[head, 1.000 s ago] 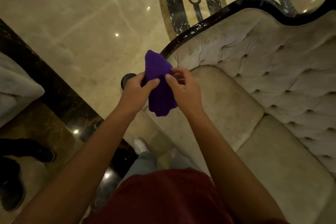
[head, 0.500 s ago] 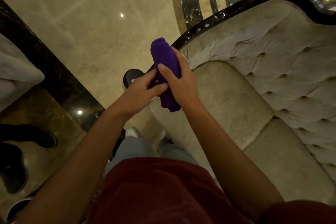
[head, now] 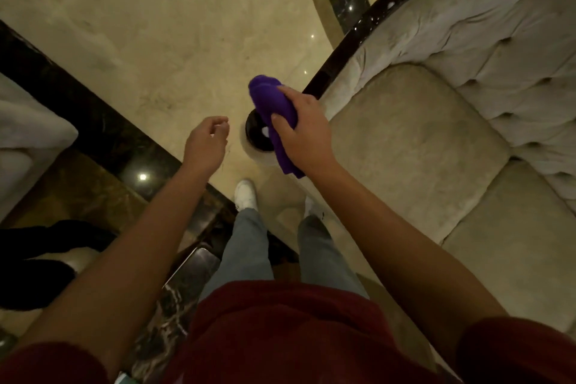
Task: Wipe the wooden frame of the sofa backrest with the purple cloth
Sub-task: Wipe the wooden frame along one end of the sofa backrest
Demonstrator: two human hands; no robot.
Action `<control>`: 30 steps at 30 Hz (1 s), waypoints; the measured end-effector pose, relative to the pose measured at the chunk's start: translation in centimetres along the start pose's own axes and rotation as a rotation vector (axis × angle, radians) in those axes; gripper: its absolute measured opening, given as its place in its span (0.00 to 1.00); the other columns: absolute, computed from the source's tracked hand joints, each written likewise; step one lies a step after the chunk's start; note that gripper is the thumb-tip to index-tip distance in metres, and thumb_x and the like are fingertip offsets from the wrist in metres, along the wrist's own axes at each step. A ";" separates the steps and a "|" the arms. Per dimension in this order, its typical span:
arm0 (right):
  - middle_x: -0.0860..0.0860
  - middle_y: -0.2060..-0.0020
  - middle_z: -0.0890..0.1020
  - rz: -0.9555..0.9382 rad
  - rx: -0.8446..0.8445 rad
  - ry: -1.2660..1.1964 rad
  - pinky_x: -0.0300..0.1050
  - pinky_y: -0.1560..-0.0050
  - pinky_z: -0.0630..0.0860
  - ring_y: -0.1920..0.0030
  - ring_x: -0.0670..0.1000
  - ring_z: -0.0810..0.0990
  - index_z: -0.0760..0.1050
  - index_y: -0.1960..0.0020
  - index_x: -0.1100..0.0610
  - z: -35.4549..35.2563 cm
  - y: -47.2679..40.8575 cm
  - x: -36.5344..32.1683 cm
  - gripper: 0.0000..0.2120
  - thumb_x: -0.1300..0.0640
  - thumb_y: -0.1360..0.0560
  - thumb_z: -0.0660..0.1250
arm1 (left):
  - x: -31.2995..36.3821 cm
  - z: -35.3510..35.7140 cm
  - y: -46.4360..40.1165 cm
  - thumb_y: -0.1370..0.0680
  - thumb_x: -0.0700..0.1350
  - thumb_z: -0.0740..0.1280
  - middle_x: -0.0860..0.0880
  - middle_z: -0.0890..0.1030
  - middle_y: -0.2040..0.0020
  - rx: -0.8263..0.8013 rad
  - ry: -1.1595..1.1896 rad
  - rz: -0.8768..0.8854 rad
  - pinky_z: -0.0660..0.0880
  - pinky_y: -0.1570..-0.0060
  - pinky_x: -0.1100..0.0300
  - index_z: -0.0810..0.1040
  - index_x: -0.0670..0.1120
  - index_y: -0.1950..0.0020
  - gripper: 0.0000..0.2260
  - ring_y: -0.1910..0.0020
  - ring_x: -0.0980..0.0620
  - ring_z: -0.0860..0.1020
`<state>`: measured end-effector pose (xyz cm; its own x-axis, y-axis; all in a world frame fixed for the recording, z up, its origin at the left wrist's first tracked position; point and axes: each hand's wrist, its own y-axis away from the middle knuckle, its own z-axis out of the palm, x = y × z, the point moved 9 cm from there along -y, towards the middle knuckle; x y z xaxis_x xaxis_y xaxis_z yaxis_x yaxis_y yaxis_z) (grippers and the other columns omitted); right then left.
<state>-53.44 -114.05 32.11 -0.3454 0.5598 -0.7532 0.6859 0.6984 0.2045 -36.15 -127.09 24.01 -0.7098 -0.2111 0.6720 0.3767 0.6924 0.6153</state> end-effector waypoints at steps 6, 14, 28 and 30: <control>0.60 0.29 0.73 -0.032 -0.011 0.243 0.55 0.37 0.78 0.35 0.58 0.77 0.69 0.22 0.57 6.0 -1.1 0.9 0.25 0.57 0.18 0.67 | -1.0 4.3 -3.2 0.13 0.51 0.57 0.46 0.79 0.32 -0.190 -0.027 0.020 0.75 0.34 0.46 0.74 0.48 0.27 0.17 0.34 0.46 0.78; 0.61 0.35 0.79 -0.050 0.087 0.460 0.59 0.35 0.73 0.35 0.62 0.76 0.75 0.27 0.58 7.9 -1.0 2.0 0.23 0.56 0.20 0.69 | -3.2 5.2 -5.1 0.14 0.47 0.62 0.49 0.77 0.39 -0.219 0.055 0.040 0.83 0.49 0.52 0.74 0.49 0.28 0.14 0.41 0.46 0.81; 0.62 0.28 0.74 -0.385 0.090 0.714 0.69 0.20 0.54 0.22 0.66 0.65 0.70 0.25 0.58 7.8 -3.5 5.5 0.25 0.55 0.21 0.68 | -2.2 6.0 -5.6 0.15 0.46 0.63 0.42 0.77 0.33 -0.207 -0.144 0.126 0.81 0.44 0.46 0.71 0.46 0.27 0.16 0.38 0.44 0.79; 0.63 0.27 0.73 -0.405 0.063 0.789 0.69 0.20 0.53 0.22 0.67 0.64 0.68 0.24 0.57 6.7 -4.5 6.1 0.26 0.55 0.20 0.67 | -1.9 6.2 -5.4 0.14 0.45 0.62 0.40 0.77 0.33 -0.197 -0.201 0.170 0.77 0.46 0.53 0.71 0.44 0.26 0.17 0.37 0.43 0.78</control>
<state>-54.34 -116.77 22.40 -0.8938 0.4358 -0.1055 0.4414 0.8966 -0.0360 -40.55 -126.13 16.82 -0.7225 0.0503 0.6895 0.5940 0.5555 0.5819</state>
